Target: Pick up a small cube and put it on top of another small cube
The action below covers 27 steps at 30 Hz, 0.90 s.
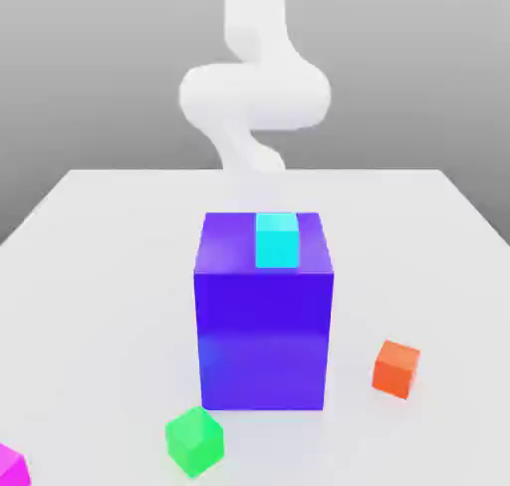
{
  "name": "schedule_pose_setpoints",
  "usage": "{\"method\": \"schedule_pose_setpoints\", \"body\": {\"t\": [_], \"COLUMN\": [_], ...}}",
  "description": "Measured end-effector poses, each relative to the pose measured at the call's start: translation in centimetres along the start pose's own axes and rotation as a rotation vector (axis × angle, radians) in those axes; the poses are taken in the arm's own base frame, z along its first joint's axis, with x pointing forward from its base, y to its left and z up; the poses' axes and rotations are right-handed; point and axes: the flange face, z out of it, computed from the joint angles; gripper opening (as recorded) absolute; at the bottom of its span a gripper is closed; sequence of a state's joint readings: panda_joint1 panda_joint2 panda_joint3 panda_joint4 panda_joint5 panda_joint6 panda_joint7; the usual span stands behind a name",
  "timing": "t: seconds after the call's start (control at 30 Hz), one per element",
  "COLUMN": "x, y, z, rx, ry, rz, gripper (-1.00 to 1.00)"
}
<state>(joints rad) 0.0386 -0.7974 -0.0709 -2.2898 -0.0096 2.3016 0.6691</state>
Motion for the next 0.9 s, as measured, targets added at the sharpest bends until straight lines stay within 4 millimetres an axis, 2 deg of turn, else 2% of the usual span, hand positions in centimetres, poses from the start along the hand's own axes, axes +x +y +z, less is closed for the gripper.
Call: {"method": "schedule_pose_setpoints", "body": {"t": [0.2, 0.4, 0.63, 0.9], "x": [4.0, 7.2, 9.9, 11.0], "y": [4.3, 8.6, 13.7, 19.2], "z": [0.7, 3.3, 8.4, 16.4], "rx": [0.040, 0.067, 0.090, 0.120], "ry": [-0.023, -0.055, -0.111, -0.206], "rz": [-0.226, -0.448, -0.713, -1.032], "gripper": [0.00, 0.00, 0.00, 0.00]}}
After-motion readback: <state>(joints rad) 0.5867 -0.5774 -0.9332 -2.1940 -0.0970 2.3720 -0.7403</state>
